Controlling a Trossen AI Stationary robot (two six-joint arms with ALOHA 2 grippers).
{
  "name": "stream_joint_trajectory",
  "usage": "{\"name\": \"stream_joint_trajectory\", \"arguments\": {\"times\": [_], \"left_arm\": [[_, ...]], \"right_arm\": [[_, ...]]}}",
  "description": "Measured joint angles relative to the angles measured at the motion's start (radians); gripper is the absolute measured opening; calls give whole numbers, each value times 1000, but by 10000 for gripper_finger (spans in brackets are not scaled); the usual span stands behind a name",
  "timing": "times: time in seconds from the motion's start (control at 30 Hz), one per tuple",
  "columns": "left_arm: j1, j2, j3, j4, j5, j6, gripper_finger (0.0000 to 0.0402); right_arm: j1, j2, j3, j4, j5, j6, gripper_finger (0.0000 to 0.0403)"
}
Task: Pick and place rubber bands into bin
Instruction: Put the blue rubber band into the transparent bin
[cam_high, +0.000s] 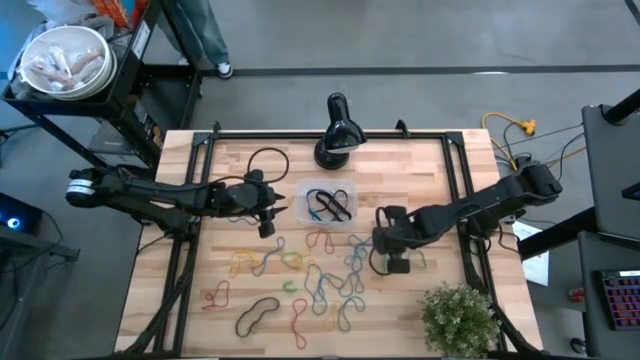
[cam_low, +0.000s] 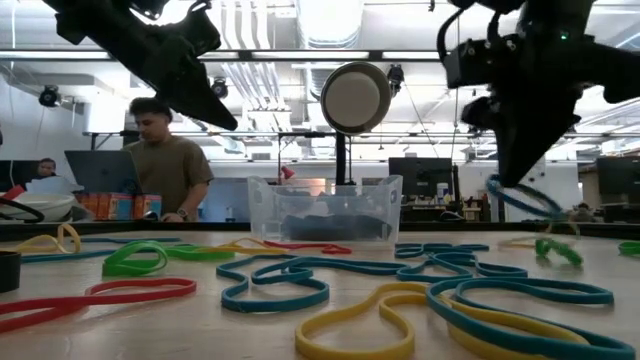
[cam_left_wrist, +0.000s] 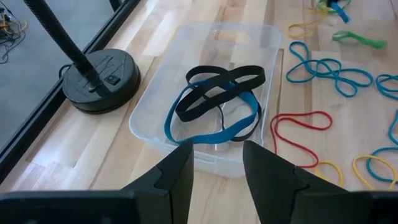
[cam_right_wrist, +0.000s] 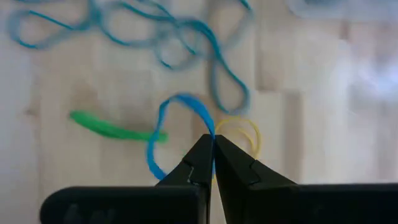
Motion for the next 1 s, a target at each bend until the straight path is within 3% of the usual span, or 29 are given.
{"name": "stream_joint_trajectory", "arguments": {"times": [0.13, 0.3, 1.0], "left_arm": [[0, 0, 0, 1, 2, 0, 124], [0, 0, 0, 0, 2, -24, 124], [1, 0, 0, 2, -1, -25, 124]], "right_arm": [[3, -1, -9, 136, -55, -94, 8], [-11, -3, -9, 139, 8, -113, 8], [-20, 161, -20, 160, 17, -99, 8]]}}
